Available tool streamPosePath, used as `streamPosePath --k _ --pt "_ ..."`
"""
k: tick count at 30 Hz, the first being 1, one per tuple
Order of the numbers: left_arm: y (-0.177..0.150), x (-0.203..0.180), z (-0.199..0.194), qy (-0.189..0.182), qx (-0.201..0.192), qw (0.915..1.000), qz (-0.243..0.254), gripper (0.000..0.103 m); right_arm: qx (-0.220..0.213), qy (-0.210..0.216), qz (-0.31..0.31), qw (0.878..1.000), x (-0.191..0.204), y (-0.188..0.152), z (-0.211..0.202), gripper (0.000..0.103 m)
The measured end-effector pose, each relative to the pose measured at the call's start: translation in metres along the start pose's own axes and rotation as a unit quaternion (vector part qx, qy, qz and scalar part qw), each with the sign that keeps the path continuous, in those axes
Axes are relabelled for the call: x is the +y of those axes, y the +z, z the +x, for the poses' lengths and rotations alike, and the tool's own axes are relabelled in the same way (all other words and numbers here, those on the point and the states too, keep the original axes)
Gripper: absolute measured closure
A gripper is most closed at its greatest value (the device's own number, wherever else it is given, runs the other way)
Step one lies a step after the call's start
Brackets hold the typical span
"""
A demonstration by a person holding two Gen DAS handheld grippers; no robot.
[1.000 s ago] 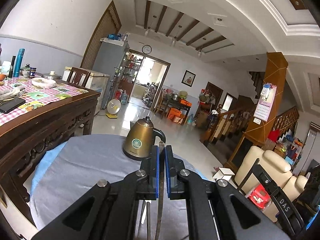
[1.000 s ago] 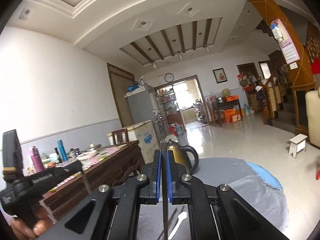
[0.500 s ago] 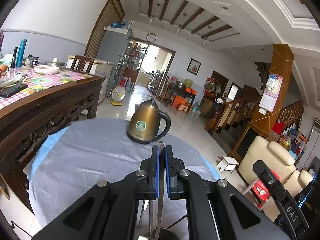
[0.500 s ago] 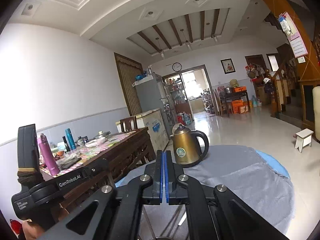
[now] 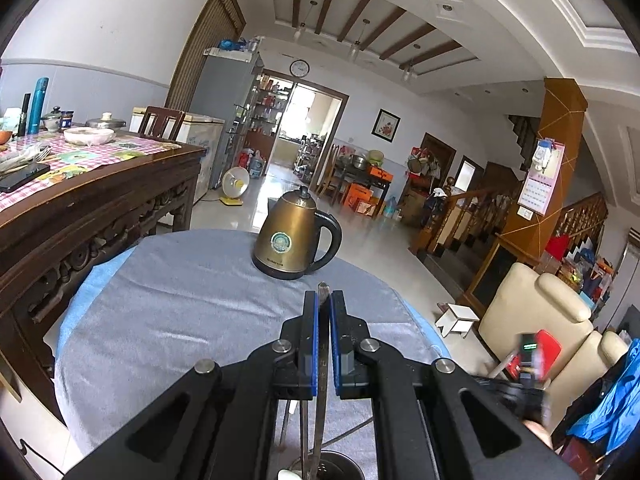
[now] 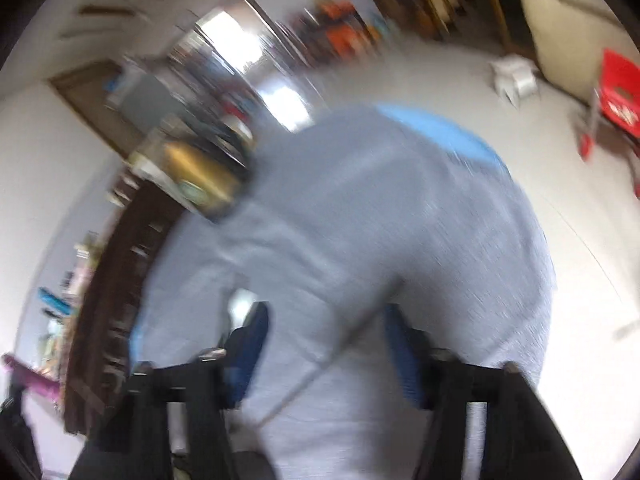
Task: Organize utensils
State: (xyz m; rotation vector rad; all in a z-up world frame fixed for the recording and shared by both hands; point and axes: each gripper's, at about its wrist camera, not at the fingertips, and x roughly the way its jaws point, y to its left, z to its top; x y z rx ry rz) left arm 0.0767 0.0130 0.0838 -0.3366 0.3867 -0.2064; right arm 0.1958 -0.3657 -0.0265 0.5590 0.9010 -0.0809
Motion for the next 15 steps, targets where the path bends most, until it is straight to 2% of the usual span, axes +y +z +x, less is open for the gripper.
streamPosePath --k 2,3,8,10,12,13,15 --pt "-0.001 -0.001 -0.001 -0.002 0.000 1.0000 0.001 0.098 0.053 -0.026 0.037 0.998 -0.018 0.008 0.038 0.064" --pt "-0.001 -0.001 -0.001 -0.004 0.000 1.0000 0.002 0.098 0.062 -0.036 0.040 0.997 -0.022 0.008 0.049 0.066" --pt "-0.002 0.004 -0.003 -0.007 0.001 1.0000 0.002 0.098 0.081 -0.111 0.039 0.990 -0.008 0.017 0.095 0.066" --pt "-0.003 0.006 -0.004 -0.010 0.003 0.9999 0.001 0.098 0.089 -0.153 0.034 0.984 -0.003 0.020 0.110 0.067" --pt "-0.004 0.008 -0.005 -0.012 0.003 0.9999 0.001 0.098 0.099 -0.178 0.036 0.978 0.000 0.022 0.121 0.068" --pt "-0.004 0.010 -0.006 -0.013 0.003 0.9999 -0.001 0.098 0.106 -0.196 0.030 0.974 0.002 0.021 0.127 0.069" --pt "-0.006 0.012 -0.006 -0.015 0.006 0.9999 -0.005 0.098 0.094 -0.236 -0.001 0.967 0.013 0.019 0.132 0.078"
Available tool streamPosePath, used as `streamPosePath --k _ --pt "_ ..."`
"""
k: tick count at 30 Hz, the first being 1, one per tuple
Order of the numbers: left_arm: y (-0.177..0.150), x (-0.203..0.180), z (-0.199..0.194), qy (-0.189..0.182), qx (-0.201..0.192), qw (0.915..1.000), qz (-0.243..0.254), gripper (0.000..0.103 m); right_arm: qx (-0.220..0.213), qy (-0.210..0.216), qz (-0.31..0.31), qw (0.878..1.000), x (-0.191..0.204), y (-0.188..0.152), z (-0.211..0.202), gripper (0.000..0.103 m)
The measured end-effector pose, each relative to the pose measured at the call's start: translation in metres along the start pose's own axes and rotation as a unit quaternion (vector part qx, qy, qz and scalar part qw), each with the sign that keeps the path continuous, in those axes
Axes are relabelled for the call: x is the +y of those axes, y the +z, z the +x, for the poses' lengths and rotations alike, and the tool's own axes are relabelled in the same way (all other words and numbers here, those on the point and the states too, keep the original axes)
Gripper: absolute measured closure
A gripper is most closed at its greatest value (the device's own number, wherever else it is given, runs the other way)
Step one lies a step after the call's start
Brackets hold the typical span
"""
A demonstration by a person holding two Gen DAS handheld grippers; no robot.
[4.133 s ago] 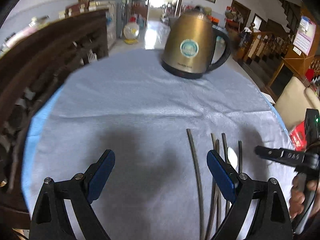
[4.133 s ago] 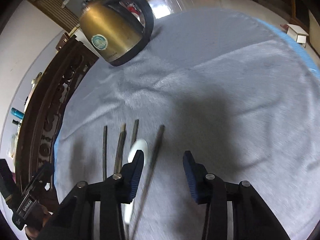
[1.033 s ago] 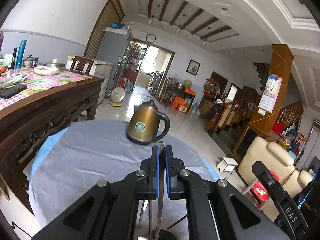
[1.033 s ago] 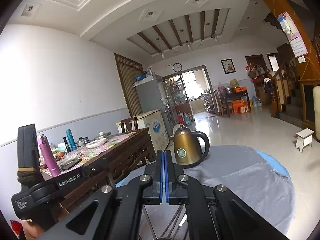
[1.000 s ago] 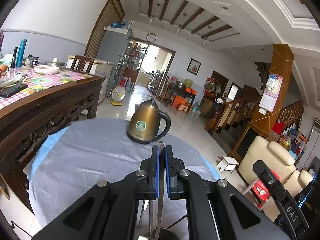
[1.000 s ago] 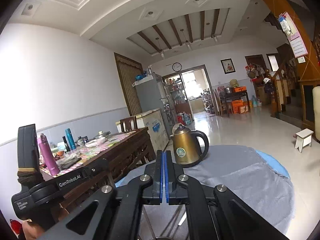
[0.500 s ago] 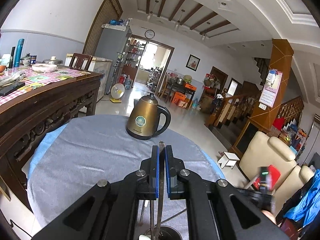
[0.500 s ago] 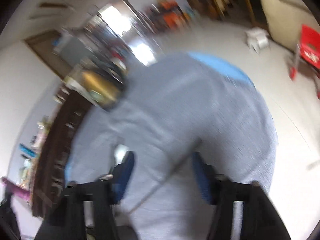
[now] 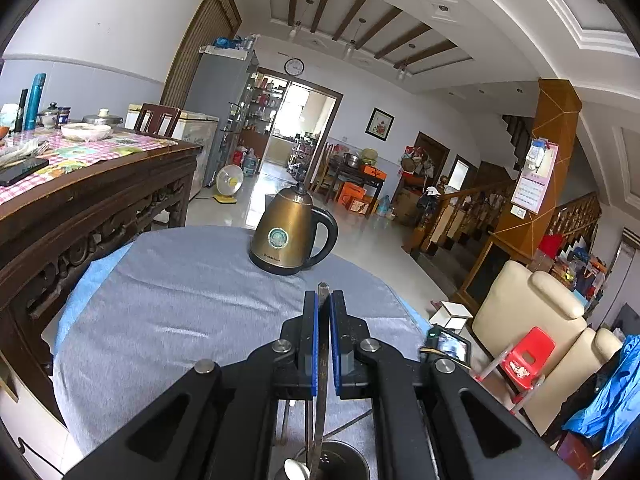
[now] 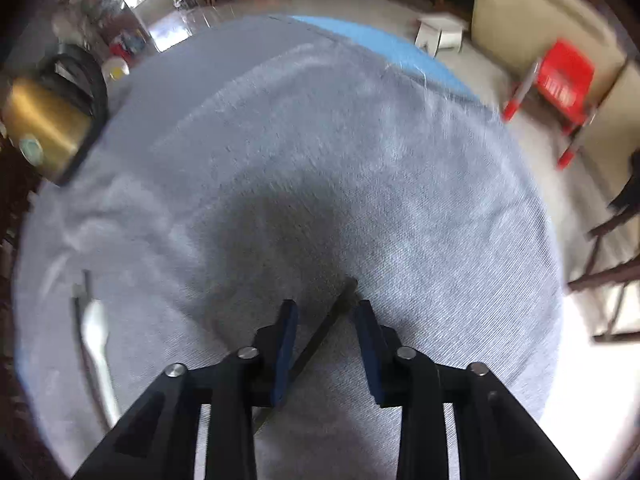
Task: Organize utensils
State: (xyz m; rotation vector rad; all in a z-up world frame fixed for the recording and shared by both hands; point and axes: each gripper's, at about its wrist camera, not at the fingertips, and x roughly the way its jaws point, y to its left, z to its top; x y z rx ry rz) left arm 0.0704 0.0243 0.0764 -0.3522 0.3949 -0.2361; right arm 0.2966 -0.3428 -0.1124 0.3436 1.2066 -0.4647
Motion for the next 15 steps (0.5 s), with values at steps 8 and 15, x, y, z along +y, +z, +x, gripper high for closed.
streamPosePath --k 8,15 --pt "-0.005 0.005 -0.007 0.000 0.002 1.0000 -0.005 0.098 -0.075 0.011 -0.062 0.995 0.015 -0.024 -0.008 0.097" --pt "-0.008 0.004 -0.009 0.003 0.004 1.0000 -0.007 0.098 -0.216 0.150 -0.051 0.964 -0.015 -0.059 -0.081 0.097"
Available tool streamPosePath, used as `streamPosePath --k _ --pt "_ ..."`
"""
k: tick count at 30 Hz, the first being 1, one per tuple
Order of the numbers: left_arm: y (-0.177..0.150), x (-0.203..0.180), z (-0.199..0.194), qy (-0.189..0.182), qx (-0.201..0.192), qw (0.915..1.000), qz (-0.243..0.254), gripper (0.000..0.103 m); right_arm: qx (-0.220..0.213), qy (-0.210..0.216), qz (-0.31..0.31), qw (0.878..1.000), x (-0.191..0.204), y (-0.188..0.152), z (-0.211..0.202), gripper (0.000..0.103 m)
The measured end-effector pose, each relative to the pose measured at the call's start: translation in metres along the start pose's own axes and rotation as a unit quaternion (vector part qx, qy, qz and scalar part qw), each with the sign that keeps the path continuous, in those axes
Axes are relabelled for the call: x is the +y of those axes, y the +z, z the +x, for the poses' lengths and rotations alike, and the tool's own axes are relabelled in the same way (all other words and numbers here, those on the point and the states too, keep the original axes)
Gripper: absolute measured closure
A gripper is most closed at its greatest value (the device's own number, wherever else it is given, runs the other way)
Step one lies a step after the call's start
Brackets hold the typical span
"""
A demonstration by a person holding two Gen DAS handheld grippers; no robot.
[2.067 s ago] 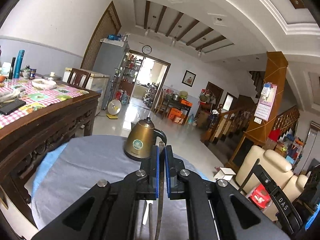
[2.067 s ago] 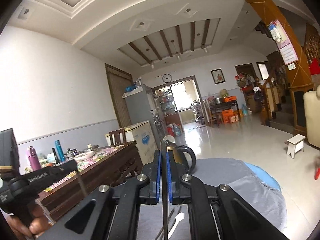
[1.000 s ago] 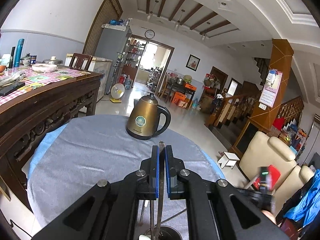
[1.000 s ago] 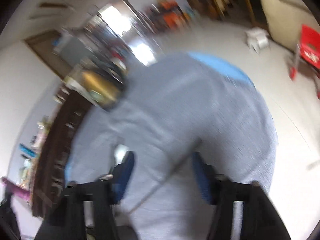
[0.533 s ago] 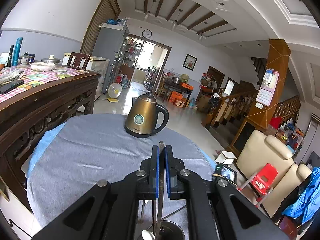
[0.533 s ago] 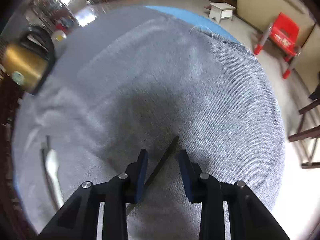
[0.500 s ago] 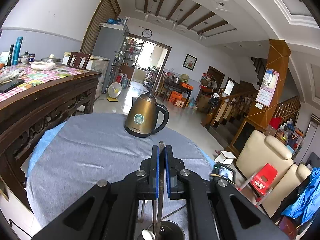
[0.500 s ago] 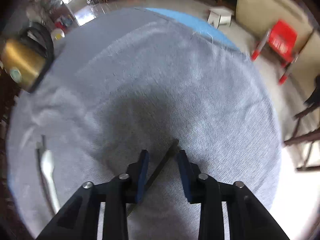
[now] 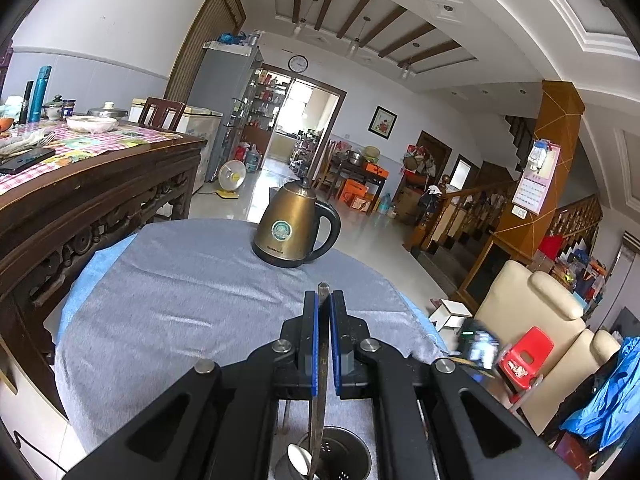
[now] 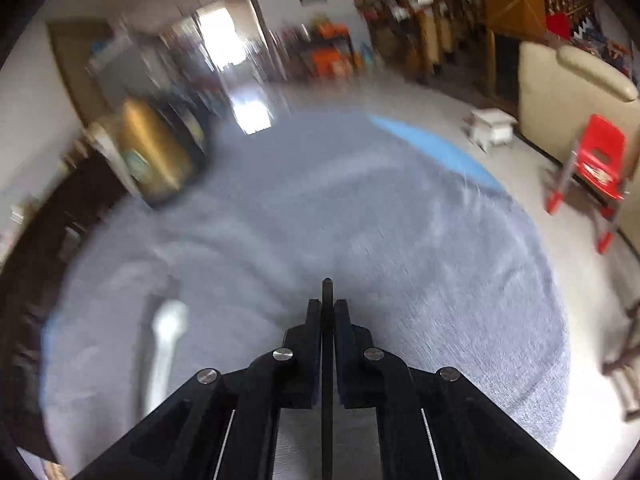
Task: Organize utensils
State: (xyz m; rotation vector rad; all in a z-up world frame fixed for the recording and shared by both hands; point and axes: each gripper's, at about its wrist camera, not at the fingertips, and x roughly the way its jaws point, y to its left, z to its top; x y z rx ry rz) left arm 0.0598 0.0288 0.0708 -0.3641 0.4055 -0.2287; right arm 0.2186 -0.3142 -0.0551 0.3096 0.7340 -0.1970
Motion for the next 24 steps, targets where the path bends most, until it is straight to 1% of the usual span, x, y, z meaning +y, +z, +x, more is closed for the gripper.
streamPosePath --k 2,3,5,6,9,10,11,12,14,17,19,21,24 --pt "-0.001 -0.001 -0.001 0.003 -0.002 1.0000 0.000 0.098 -0.053 0.043 0.008 0.998 -0.003 0.001 -0.032 0.097" --pt "-0.001 -0.001 -0.001 0.004 -0.002 1.0000 0.000 0.098 -0.091 0.071 0.010 0.993 -0.004 0.001 -0.056 0.097" --pt "-0.002 -0.002 -0.002 0.006 -0.002 1.0000 -0.001 0.098 -0.145 0.102 0.007 0.984 -0.001 0.003 -0.088 0.097" --pt "-0.003 -0.002 -0.002 0.007 -0.002 1.0000 -0.001 0.097 -0.163 0.114 0.006 0.980 0.002 0.004 -0.098 0.097" --pt "-0.003 -0.004 -0.004 0.009 -0.004 0.9999 -0.003 0.097 -0.232 0.162 0.002 0.959 0.012 0.004 -0.148 0.097" --pt "-0.003 -0.005 -0.004 0.009 -0.004 0.9999 -0.004 0.097 -0.248 0.172 0.001 0.953 0.014 0.004 -0.160 0.097" --pt "-0.004 -0.006 -0.004 0.010 -0.004 0.9999 -0.004 0.098 -0.271 0.185 0.000 0.945 0.020 0.002 -0.181 0.097" --pt "-0.005 -0.007 -0.004 0.011 -0.004 0.9999 -0.003 0.098 -0.285 0.192 -0.001 0.939 0.022 0.001 -0.191 0.097" --pt "-0.007 -0.007 -0.005 0.013 -0.004 0.9999 -0.003 0.097 -0.318 0.213 -0.002 0.924 0.031 -0.002 -0.215 0.097" --pt "-0.010 -0.006 -0.005 0.015 -0.002 0.9999 -0.005 0.097 -0.343 0.242 -0.004 0.908 0.053 -0.009 -0.236 0.097" --pt "-0.011 -0.006 -0.005 0.015 0.000 0.9999 -0.007 0.097 -0.349 0.253 -0.009 0.902 0.072 -0.015 -0.242 0.097" --pt "-0.013 -0.006 -0.005 0.015 0.004 0.9998 -0.008 0.097 -0.355 0.247 -0.028 0.901 0.088 -0.023 -0.239 0.097" --pt "-0.015 -0.005 -0.006 0.017 0.004 0.9998 -0.006 0.097 -0.343 0.238 -0.062 0.907 0.114 -0.042 -0.225 0.096"
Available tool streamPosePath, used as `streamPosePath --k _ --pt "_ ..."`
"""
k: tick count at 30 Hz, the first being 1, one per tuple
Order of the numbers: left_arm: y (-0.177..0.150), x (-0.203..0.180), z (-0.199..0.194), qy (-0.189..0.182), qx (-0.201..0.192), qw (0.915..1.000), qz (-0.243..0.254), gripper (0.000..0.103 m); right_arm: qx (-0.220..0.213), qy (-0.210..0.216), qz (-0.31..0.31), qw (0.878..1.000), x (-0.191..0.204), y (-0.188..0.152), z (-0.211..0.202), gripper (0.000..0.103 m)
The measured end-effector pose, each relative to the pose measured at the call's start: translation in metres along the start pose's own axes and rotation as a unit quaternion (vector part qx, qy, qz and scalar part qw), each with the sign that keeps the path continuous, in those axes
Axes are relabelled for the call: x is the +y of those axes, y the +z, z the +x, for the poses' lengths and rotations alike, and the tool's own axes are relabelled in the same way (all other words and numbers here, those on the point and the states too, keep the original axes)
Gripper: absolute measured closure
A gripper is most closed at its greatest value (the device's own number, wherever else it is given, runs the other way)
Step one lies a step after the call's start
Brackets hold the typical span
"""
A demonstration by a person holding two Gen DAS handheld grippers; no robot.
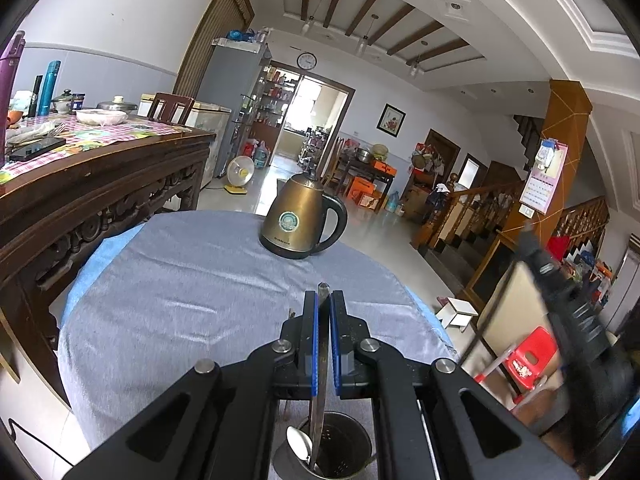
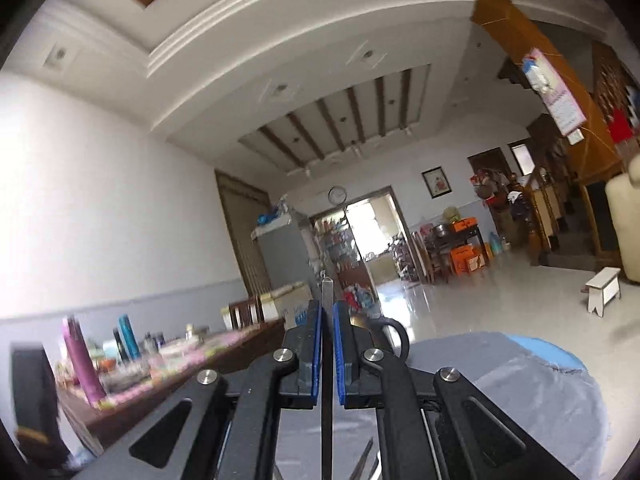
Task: Organize utensils
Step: 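Carry the chopstick over the holder cup and open the right tool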
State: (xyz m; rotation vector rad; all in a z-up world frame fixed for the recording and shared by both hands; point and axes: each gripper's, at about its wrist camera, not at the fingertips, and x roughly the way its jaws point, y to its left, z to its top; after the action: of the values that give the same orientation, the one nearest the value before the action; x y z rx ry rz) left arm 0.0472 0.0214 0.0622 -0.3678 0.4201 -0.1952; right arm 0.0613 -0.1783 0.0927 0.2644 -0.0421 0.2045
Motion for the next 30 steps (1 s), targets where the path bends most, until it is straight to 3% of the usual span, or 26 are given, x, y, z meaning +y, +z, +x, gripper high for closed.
streamPosePath --k 3,8,16,25,26,27,28,29,30 --pt "-0.001 0.002 0.000 0.001 0.001 1.0000 0.000 0.097 0.012 -0.009 -0.039 0.999 0.012 -0.029 0.008 0.097" --pt "-0.002 0.008 0.002 0.004 0.007 1.0000 -0.004 0.097 0.040 -0.004 -0.055 0.998 0.018 -0.054 0.014 0.097" --pt "-0.009 0.015 0.003 0.008 0.020 0.9998 -0.001 0.097 0.095 0.009 -0.032 0.995 -0.006 -0.060 0.000 0.096" --pt "-0.014 0.019 0.000 0.010 0.031 0.9995 -0.002 0.096 0.118 0.041 -0.009 0.992 -0.017 -0.057 -0.022 0.092" --pt "-0.014 0.019 -0.002 0.011 0.029 0.9995 0.000 0.096 0.114 0.044 -0.009 0.992 -0.018 -0.056 -0.025 0.081" --pt "-0.015 0.019 -0.004 0.013 0.025 0.9996 0.003 0.093 0.111 0.044 -0.007 0.993 -0.018 -0.055 -0.028 0.059" --pt "-0.014 0.019 -0.007 0.016 0.022 0.9996 0.006 0.090 0.105 0.045 -0.001 0.993 -0.021 -0.054 -0.032 0.046" --pt "-0.014 0.020 -0.009 0.020 0.018 0.9996 0.008 0.080 0.089 0.049 0.013 0.995 -0.026 -0.050 -0.037 0.033" --pt "-0.013 0.021 -0.011 0.024 0.013 0.9996 0.009 0.070 0.076 0.051 0.020 0.996 -0.029 -0.049 -0.043 0.033"
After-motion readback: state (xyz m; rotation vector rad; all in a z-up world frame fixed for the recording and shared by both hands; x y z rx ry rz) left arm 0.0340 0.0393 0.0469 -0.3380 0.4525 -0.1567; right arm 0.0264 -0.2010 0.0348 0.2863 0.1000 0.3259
